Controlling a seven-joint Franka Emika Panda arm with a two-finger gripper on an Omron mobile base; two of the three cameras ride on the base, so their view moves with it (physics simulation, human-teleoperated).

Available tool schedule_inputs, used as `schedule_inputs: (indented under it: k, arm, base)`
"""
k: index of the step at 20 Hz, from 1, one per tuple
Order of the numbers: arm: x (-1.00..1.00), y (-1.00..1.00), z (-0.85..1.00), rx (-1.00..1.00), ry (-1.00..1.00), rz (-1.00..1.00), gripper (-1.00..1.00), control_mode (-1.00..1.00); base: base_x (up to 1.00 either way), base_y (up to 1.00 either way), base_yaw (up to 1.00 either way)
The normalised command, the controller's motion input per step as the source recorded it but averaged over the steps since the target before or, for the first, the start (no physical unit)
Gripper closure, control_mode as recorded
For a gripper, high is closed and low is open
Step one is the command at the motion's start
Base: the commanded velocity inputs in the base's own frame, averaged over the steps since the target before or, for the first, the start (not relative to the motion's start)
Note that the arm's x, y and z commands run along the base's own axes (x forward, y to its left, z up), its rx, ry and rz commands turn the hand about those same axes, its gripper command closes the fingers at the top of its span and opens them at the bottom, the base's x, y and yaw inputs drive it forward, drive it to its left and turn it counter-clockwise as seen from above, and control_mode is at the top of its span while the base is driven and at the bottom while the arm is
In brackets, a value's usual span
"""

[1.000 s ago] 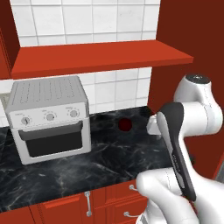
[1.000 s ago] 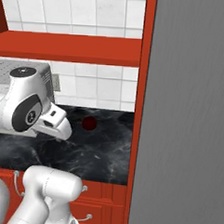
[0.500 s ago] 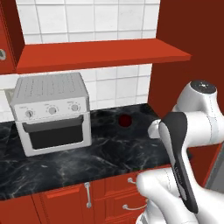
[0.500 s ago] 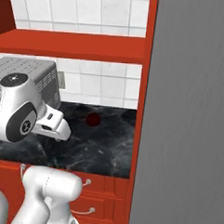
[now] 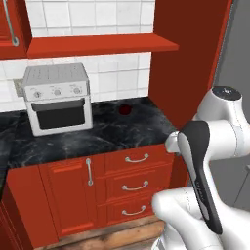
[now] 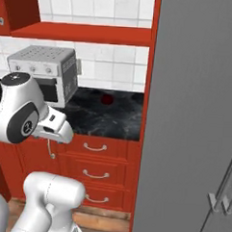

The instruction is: Clear the mugs and bowl far away from the sink.

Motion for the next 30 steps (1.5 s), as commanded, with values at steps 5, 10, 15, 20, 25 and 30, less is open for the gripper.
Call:
schedule_inputs:
  k: [5, 10, 15, 20, 25, 30]
  arm:
    - [0.00, 0.00, 0.00, 0.00, 0.00, 0.00, -1.00, 1.00]
    - [0.00, 0.00, 0.00, 0.00, 0.00, 0.00, -1.00, 1.00]
    - [0.00, 0.00, 0.00, 0.00, 0.00, 0.00, -1.00, 1.00]
    - [0.00, 0.00, 0.00, 0.00, 0.00, 0.00, -1.00, 1.00]
    - [0.00, 0.00, 0.00, 0.00, 0.00, 0.00, -1.00, 1.00]
    - [0.00, 0.00, 0.00, 0.00, 0.00, 0.00, -1.00, 1.00]
  base:
    - [-0.98, -0.07, 0.36]
    - [-0.08, -0.09, 0.98]
    - [0.00, 0.00, 1.00]
    - [0.00, 0.00, 1.00]
    - [0.00, 0.00, 1.00]
    - [-0.08, 0.33, 0.96]
